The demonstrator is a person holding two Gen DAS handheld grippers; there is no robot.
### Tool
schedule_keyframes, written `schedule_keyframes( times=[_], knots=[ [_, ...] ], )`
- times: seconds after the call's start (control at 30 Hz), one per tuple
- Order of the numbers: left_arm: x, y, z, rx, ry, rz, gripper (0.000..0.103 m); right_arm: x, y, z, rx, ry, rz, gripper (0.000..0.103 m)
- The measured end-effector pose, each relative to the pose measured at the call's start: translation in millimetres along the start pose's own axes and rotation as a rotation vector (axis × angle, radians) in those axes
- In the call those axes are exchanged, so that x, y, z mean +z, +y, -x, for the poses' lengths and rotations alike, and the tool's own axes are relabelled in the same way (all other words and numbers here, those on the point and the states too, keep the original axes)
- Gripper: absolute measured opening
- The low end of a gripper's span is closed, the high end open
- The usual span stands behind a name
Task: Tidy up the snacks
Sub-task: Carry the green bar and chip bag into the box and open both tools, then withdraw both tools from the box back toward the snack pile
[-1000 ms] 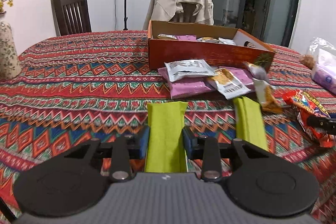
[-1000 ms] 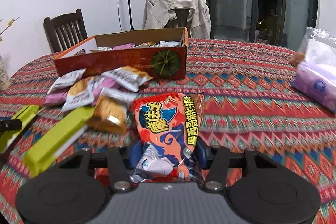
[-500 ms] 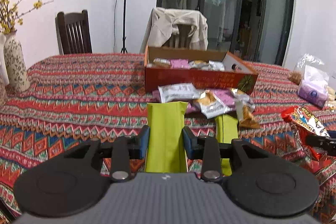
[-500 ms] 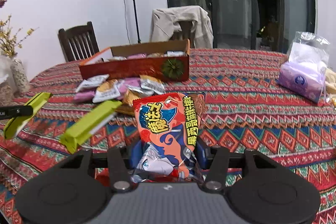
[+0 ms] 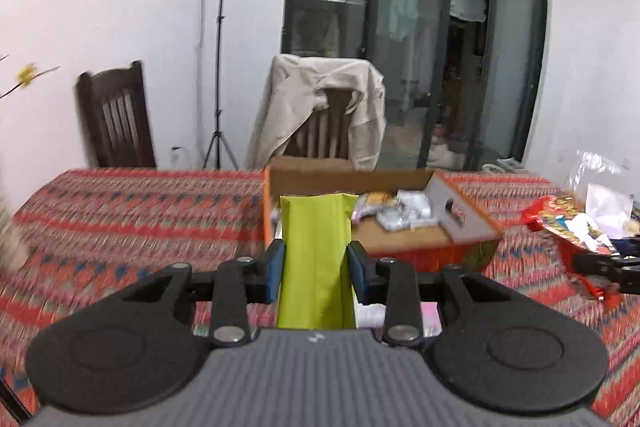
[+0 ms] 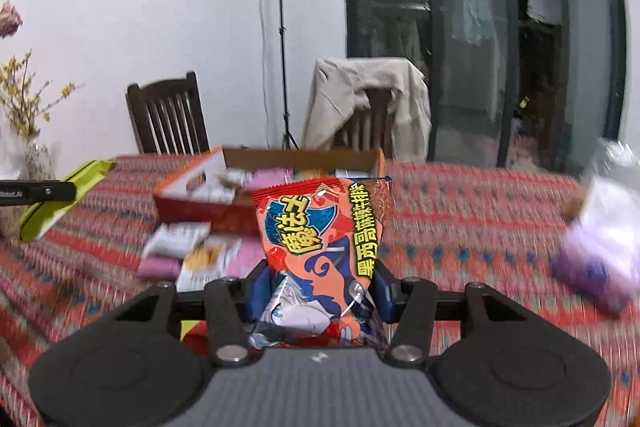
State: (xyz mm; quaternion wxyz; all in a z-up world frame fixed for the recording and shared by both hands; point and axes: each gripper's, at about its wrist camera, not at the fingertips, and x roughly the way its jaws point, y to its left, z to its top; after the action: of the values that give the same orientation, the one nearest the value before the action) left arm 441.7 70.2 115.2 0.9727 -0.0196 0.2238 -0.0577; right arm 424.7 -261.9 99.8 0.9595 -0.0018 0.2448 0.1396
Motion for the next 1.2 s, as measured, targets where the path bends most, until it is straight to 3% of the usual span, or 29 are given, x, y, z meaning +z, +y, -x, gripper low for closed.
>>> schedule_keyframes(
  times=[0.27,0.43,0.6,0.7,0.83,0.9,0.97,1.2],
  knots=[
    [59,14,-99,-0.069,0.083,0.056,0.035,87,-18,-94,0.052,0.065,0.022,0.05],
    [57,17,-175,-0.003,0.186,0.088,0.035,112,-18,-174,0.011,0.163,0.029,0.05],
    [42,7,-224,0.082,0.232,0.011,0.035,110,-11,-238,-0.031,0.258,0.04,0.05],
    [31,0,-236,0.124,0.247,-0.049,0.035,100,-3,-269,-0.11,0.311,0.1,0.051],
    [17,-1,-245,0.136,0.289,-0.072,0.036,82,3,-290,-0.147,0.379,0.149,0.051],
    [12,-2,-247,0.147,0.304,-0.078,0.043,77,6,-294,-0.153,0.4,0.167,0.053],
    [12,-1,-247,0.13,0.31,-0.071,0.044,74,10,-295,-0.173,0.4,0.197,0.064],
    [36,8,-214,0.105,0.286,-0.037,0.05,91,8,-272,-0.176,0.35,0.194,0.073]
  ],
)
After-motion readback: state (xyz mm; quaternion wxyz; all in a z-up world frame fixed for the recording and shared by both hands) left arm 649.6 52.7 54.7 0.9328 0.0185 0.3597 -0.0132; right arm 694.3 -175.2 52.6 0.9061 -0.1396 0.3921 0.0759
